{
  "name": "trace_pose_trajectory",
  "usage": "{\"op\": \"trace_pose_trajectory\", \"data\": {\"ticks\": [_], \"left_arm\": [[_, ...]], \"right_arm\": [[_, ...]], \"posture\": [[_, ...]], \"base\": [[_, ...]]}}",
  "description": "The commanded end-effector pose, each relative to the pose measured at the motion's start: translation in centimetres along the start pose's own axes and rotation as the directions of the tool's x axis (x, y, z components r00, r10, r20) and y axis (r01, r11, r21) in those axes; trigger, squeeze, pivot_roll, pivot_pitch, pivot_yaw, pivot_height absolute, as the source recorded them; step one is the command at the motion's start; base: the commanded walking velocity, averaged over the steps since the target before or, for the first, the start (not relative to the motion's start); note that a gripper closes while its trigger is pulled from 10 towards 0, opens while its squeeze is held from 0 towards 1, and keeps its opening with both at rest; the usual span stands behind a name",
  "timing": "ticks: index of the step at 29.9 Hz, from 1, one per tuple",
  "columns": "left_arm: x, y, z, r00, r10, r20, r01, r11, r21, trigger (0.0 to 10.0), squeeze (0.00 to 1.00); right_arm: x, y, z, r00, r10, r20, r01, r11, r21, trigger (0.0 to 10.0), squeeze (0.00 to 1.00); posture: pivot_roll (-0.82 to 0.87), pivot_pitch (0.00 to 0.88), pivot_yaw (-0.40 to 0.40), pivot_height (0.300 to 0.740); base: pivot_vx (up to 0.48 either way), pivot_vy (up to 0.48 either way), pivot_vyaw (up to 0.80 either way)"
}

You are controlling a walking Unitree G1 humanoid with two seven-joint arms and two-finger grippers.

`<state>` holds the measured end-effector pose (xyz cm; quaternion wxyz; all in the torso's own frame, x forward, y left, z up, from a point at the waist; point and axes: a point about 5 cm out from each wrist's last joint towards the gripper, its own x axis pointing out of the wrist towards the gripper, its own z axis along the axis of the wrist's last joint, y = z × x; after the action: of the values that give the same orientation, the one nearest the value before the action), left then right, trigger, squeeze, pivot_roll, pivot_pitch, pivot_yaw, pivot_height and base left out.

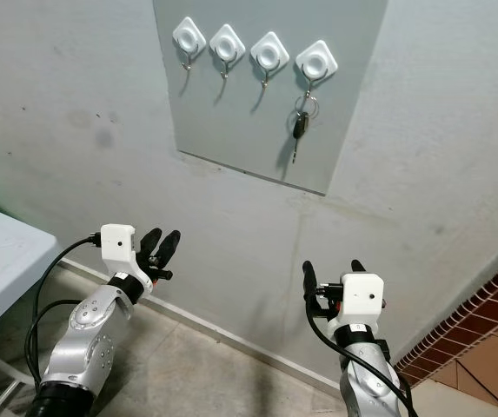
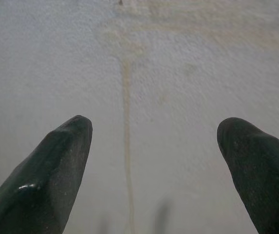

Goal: Hang keys on a hook

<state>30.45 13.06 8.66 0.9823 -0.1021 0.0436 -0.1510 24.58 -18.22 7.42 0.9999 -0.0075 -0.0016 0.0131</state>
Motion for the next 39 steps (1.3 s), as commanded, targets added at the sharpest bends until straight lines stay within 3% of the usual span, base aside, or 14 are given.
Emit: {"op": "trace_pose_trajectory", "data": {"ticks": [1, 7, 39], "left_arm": [[0.19, 0.18, 0.19, 1.0, -0.001, -0.008, 0.001, 1.0, 0.01, 10.0, 0.0], [-0.42, -0.08, -0.01, 1.0, -0.012, 0.002, 0.011, 0.998, 0.062, 10.0, 0.0], [-0.31, -0.31, 0.37, 1.0, -0.018, 0.018, 0.016, 0.997, 0.07, 10.0, 0.0]], "right_arm": [[0.33, 0.2, 0.65, 1.0, 0.018, 0.021, -0.017, 1.0, -0.012, 10.0, 0.0], [0.23, 0.43, 0.37, 0.999, 0.034, 0.012, -0.034, 0.999, -0.002, 10.0, 0.0], [0.74, 0.33, 1.05, 0.997, 0.065, 0.031, -0.066, 0.998, 0.004, 10.0, 0.0]], "posture": [[0.04, 0.0, -0.007, 0.74], [0.05, 0.0, -0.012, 0.74], [0.06, 0.0, -0.022, 0.74]], "base": [[0.0, 0.0, 0.8], [0.0, 0.0, 0.8], [0.0, 0.0, 0.8]]}}
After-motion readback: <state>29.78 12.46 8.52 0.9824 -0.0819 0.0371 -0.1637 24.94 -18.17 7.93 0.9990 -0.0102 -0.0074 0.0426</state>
